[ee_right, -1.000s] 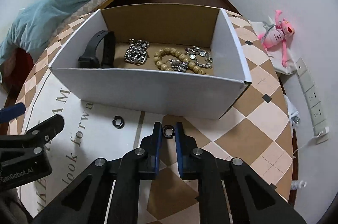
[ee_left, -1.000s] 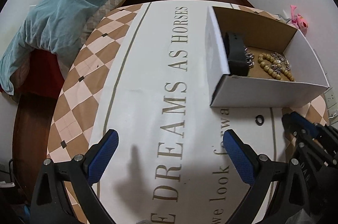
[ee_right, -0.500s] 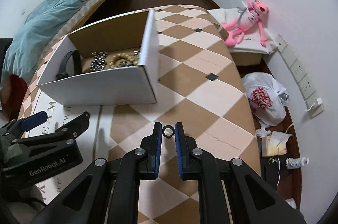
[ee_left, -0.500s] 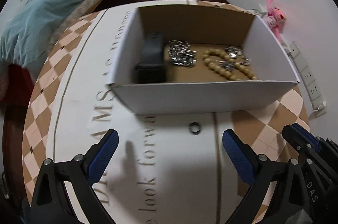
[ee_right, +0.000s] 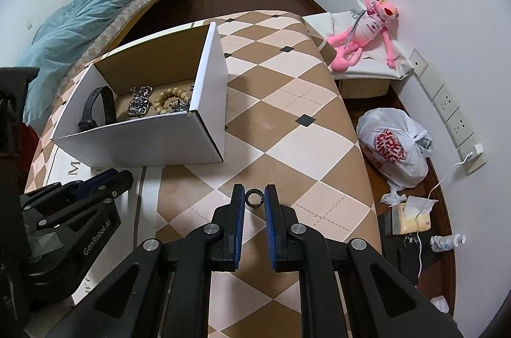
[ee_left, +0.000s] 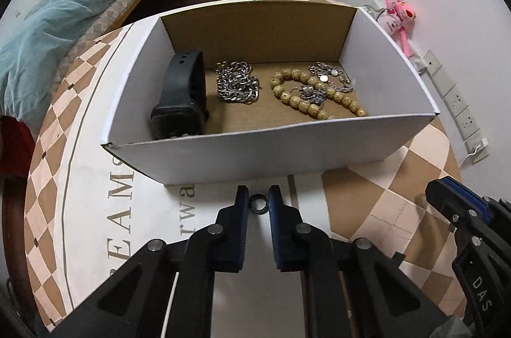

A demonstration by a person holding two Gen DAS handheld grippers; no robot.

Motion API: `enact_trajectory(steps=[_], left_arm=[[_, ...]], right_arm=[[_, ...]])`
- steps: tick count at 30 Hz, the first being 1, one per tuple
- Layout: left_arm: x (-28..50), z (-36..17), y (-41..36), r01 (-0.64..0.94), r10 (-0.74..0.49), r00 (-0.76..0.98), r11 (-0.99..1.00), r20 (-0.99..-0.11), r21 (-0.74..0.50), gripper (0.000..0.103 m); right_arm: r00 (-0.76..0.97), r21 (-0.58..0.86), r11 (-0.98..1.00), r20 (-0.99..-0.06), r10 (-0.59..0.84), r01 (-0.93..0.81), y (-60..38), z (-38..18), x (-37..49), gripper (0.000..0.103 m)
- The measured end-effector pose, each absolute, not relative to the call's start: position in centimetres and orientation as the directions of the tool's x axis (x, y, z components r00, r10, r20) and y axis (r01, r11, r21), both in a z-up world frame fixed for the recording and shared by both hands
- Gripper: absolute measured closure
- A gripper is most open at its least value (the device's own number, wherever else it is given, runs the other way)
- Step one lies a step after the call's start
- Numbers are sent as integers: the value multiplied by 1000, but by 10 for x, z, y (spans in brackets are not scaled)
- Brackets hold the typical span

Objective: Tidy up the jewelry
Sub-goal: 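Pinch a small black ring with the right gripper while the left gripper pinches the other ring, then drop the ring from the left gripper while the right gripper drops its ring into the box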

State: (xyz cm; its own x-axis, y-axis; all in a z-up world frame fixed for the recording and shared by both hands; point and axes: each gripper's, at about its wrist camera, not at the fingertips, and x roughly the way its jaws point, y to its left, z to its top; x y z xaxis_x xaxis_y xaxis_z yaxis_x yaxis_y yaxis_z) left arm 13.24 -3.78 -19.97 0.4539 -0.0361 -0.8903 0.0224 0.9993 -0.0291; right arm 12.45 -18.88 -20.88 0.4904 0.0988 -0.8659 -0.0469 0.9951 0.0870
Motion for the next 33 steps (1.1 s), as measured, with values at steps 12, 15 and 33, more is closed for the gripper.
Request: enact_trajectory(steps=[12, 15, 33], left_arm=[[104, -164, -32, 32, -112, 500, 993, -858, -111, 93], [99, -146, -24, 37, -145, 516, 988, -844, -147, 93], [207, -124, 13, -2, -287, 311, 953, -906, -303, 92]], right_arm=[[532, 129, 988, -832, 155, -87, -188, -176, 111, 90], [544, 160, 982, -817, 190, -101, -188, -159, 108, 90], [284, 290, 933, -895, 344, -214, -143, -150, 222, 90]])
